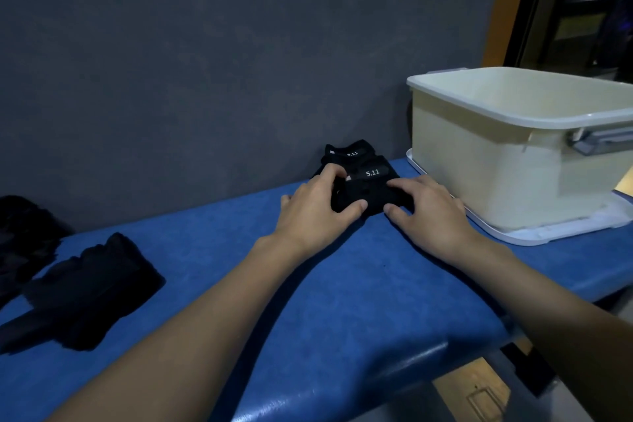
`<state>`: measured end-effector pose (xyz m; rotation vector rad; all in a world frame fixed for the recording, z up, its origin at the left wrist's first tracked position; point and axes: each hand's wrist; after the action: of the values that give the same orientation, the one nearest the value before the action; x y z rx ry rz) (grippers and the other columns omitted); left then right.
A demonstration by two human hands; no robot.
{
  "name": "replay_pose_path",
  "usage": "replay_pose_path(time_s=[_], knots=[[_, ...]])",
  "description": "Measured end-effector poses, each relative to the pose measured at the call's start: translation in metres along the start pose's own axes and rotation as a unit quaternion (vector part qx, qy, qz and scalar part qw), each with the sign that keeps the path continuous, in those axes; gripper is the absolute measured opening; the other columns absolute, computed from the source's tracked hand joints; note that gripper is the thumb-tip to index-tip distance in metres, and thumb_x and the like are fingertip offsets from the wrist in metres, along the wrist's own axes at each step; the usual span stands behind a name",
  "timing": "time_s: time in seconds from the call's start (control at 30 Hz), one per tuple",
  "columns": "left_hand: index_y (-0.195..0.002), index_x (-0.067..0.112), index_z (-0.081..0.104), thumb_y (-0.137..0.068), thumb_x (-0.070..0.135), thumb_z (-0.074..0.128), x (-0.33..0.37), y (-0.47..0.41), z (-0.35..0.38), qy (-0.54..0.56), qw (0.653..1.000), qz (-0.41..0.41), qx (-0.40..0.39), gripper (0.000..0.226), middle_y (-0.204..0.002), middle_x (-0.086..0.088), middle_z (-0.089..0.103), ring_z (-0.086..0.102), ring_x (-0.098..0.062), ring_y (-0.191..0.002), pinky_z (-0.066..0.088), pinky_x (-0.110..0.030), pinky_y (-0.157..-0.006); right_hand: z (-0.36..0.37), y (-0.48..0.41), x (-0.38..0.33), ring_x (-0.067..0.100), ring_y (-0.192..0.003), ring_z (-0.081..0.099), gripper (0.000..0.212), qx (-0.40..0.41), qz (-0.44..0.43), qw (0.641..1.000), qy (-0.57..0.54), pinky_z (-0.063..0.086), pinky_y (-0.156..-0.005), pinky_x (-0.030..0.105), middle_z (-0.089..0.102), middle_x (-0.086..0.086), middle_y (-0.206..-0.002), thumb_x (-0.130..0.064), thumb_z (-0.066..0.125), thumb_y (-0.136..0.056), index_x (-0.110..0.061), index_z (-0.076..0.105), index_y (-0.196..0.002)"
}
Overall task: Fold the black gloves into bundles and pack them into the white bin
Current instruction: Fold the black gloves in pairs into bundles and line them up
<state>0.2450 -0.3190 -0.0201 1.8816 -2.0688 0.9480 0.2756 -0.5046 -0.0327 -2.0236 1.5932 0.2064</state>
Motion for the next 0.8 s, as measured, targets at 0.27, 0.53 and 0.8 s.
replay_pose_path(time_s=[0.27, 0.53, 0.8], knots=[[-0.123, 0.034, 0.046, -0.088, 0.051, 0.065, 0.000, 0.000, -0.005, 0.006, 1.000, 0.001, -0.005, 0.043, -0.096, 0.025, 0.051, 0.058, -0.011, -0.106, 0.039, -0.049, -0.102, -0.004, 0.003, -0.004, 0.023, -0.121, 0.045, 0.047, -0.005, -0.002, 1.000, -0.001, 0.032, -0.098, 0.042, 0.049, 0.000, -0.129, -0.044, 0.057, -0.092, -0.035, 0.048, -0.137], [-0.125, 0.035, 0.045, -0.089, 0.051, 0.065, -0.001, 0.015, -0.025, 0.010, 1.000, 0.012, 0.006, 0.044, -0.111, 0.016, 0.055, 0.054, -0.008, -0.110, 0.042, -0.049, -0.102, -0.018, 0.013, -0.032, 0.023, -0.126, 0.036, 0.045, 0.024, -0.022, 0.999, -0.030, 0.032, -0.105, 0.041, 0.042, 0.001, -0.130, -0.041, 0.060, -0.089, -0.032, 0.051, -0.132], [-0.121, 0.033, 0.051, -0.091, 0.053, 0.061, -0.042, 0.070, -0.098, -0.028, 0.999, -0.015, 0.009, 0.038, -0.114, 0.012, 0.059, 0.056, -0.010, -0.110, 0.044, -0.046, -0.102, -0.013, 0.032, -0.112, 0.021, -0.124, 0.038, 0.039, -0.006, -0.115, 0.988, -0.106, 0.034, -0.107, 0.045, 0.044, -0.001, -0.129, -0.037, 0.061, -0.090, -0.025, 0.055, -0.127]])
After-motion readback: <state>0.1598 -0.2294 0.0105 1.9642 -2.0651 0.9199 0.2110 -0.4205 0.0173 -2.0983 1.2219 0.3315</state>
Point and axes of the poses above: each hand's wrist, its own y-axis away from the middle knuckle, its own z-axis out of the palm, x = y × z
